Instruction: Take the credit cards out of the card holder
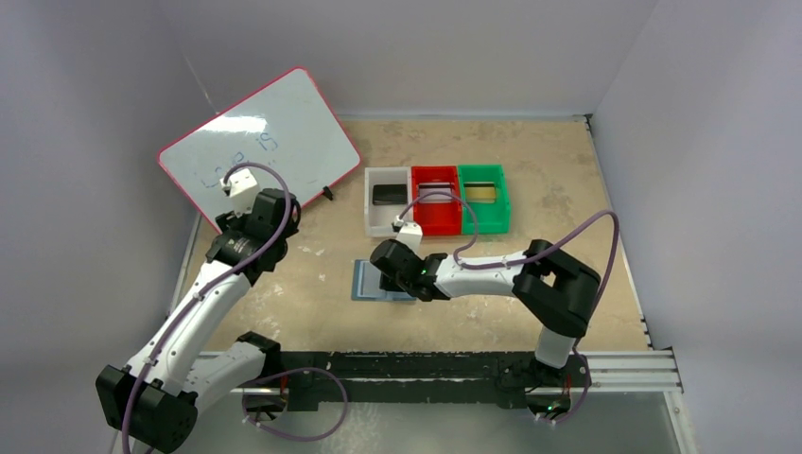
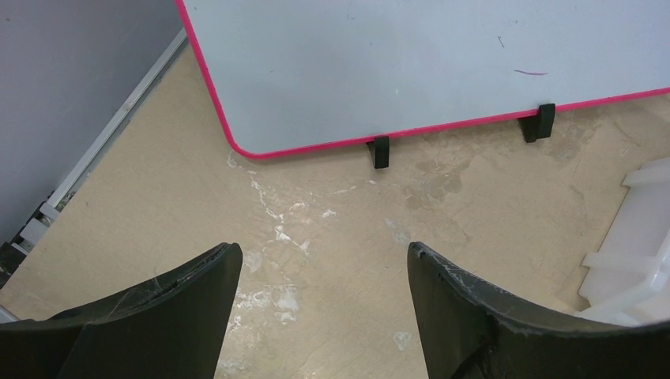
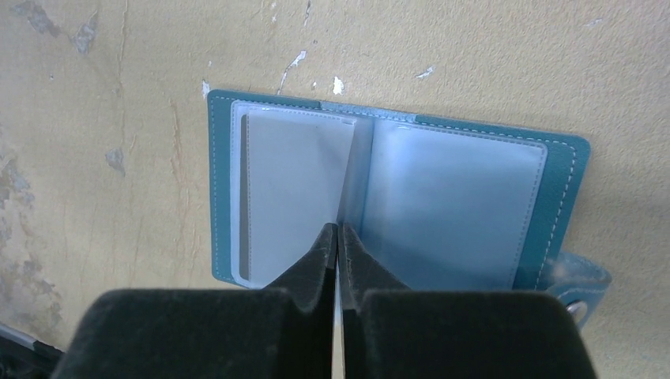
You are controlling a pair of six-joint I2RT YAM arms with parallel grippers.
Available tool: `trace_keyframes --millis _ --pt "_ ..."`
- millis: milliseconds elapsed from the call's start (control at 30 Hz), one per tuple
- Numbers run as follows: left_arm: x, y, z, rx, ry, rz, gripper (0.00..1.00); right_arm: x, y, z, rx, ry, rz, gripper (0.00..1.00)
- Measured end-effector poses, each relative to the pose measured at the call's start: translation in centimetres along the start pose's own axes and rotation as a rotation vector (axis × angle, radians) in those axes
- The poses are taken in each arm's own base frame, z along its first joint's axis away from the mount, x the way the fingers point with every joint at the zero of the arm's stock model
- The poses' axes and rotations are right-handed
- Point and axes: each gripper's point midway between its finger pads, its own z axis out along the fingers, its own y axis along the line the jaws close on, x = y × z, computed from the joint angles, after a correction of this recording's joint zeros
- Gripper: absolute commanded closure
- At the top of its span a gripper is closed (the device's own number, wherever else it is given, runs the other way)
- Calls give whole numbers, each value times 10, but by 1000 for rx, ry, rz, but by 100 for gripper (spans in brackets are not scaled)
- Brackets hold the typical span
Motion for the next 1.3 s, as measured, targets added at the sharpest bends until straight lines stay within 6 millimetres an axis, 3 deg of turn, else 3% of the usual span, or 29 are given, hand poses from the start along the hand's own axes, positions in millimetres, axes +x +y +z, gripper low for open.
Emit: trace_keyframes --millis 333,500,667,867,1100,1300 --pt "4 -9 -1 49 28 12 24 1 -4 -1 -41 11 9 100" --pt "16 -30 -7 182 87 6 26 0 -11 -2 -127 20 84 100" --pt "35 -63 -22 394 176 -28 28 -3 -25 -5 -204 30 153 100" --pt "69 -108 -42 668 313 -93 30 -2 -28 -5 -288 34 230 100" --pt "109 -138 -63 830 445 -121 30 1 -33 -4 -357 26 307 100" --pt "165 -165 -90 912 564 -66 34 2 -35 -4 -380 29 341 100"
